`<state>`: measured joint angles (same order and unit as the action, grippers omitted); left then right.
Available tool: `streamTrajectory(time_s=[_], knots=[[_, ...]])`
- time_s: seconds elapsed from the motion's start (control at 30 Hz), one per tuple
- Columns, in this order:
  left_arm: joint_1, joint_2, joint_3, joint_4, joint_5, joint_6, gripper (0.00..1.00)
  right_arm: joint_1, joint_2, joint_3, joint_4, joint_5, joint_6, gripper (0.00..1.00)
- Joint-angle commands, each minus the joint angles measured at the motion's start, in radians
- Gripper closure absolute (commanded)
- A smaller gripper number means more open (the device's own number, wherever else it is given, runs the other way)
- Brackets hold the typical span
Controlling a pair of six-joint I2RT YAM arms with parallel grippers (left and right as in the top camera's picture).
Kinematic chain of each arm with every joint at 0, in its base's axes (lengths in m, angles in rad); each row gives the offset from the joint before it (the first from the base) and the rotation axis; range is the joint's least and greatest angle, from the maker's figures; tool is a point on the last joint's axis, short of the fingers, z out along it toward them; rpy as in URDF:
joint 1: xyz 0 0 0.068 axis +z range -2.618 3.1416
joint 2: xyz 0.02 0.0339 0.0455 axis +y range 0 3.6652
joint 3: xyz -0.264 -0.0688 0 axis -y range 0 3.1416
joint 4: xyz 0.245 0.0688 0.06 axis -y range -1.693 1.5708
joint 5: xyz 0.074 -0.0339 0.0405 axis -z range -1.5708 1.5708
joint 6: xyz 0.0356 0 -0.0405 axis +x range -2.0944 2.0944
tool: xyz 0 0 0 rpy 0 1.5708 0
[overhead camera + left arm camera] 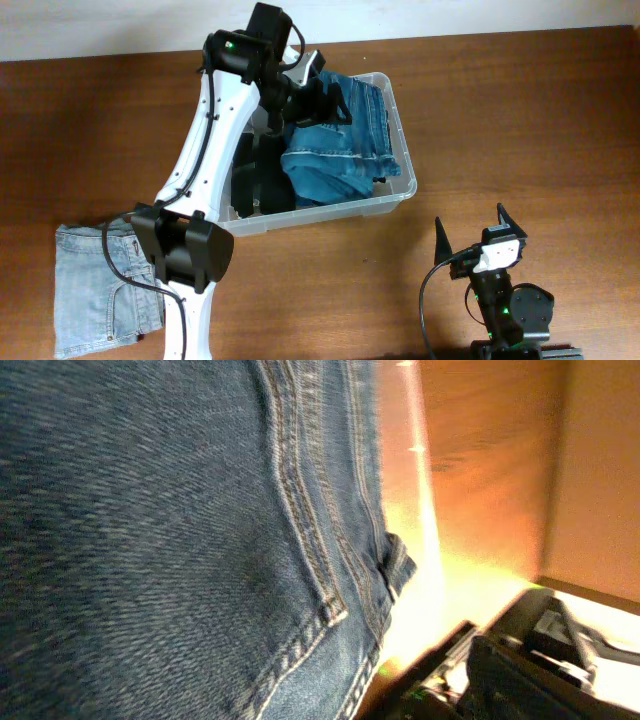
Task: Pack container
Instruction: 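Lower the dark-blue jeans onto the garments in the container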
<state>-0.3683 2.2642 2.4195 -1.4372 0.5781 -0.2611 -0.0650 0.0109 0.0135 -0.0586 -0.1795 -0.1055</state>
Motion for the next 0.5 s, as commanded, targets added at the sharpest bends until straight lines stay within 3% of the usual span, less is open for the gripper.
streamTrajectory(time_s=[0.0, 0.3, 0.47], knots=[[-0.005, -0.035, 0.003, -0.020, -0.179, -0.005, 0.01, -0.008, -0.008, -0.008, 0.000, -0.012, 0.001, 0.02], [-0.005, -0.035, 0.003, -0.030, -0.268, -0.016, 0.01, -0.008, -0.008, -0.008, 0.000, -0.012, 0.001, 0.02], [-0.005, -0.035, 0.003, -0.018, -0.467, -0.034, 0.01, -0.008, -0.008, -0.008, 0.000, -0.012, 0.001, 0.01]])
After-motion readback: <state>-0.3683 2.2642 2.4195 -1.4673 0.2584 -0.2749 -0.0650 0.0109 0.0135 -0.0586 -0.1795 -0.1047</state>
